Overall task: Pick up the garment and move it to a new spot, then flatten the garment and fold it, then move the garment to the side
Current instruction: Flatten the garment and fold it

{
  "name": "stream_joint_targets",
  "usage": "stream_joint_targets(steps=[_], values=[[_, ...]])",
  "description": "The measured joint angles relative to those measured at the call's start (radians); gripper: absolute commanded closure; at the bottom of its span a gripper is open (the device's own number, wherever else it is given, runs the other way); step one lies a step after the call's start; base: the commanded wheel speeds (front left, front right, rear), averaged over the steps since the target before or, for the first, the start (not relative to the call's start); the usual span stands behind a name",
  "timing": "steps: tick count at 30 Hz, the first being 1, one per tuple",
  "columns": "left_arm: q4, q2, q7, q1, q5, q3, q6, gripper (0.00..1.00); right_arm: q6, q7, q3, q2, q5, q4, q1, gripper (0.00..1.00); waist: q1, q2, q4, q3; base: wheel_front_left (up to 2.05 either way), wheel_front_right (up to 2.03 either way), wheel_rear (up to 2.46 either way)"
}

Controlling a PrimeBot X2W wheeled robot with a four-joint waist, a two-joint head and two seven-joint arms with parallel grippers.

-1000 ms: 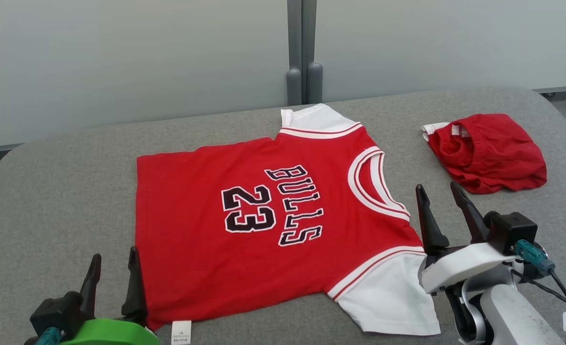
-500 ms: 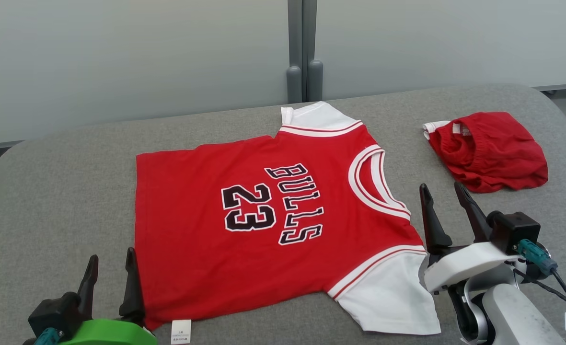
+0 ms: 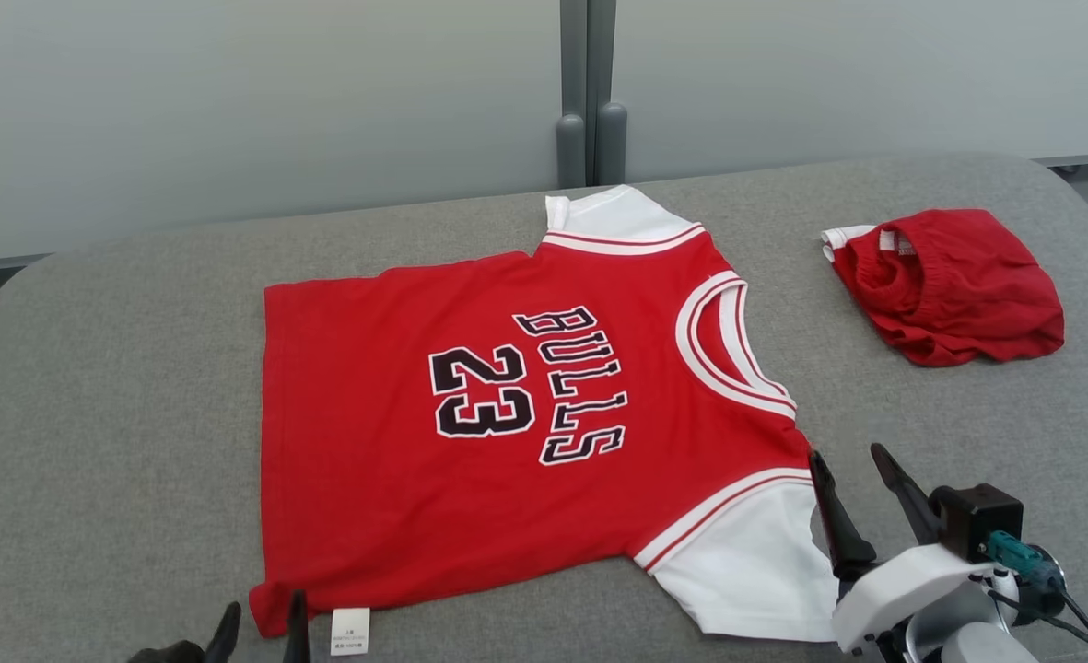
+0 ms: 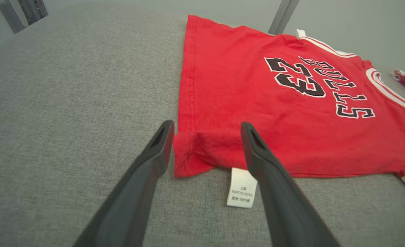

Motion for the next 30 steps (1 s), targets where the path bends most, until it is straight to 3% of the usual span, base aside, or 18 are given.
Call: stream_joint_targets(steps=[8, 29, 30], values=[[0.024, -0.018, 0.03, 0.014, -0.06, -0.01, -0.026, 0.0, 0.02, 0.0, -0.004, -0.006, 0.016, 0.024, 0.035, 0.0, 0.0, 0.0, 0.005, 0.016, 0.0, 0.0, 0.0], [0.15, -0.005, 0.051, -0.052, -0.066, 0.024, -0.035, 0.0, 0.067, 0.0, 0.0, -0.001, 0.021, 0.052, 0.042, 0.0, 0.0, 0.0, -0.024, 0.037, 0.0, 0.0, 0.0], [0.154, -0.004, 0.051, -0.053, -0.066, 0.024, -0.037, 0.11, 0.07, 0.0, 0.0, -0.001, 0.026, 0.059, 0.043, 0.0, 0.0, 0.0, -0.025, 0.037, 0.0, 0.0, 0.0]])
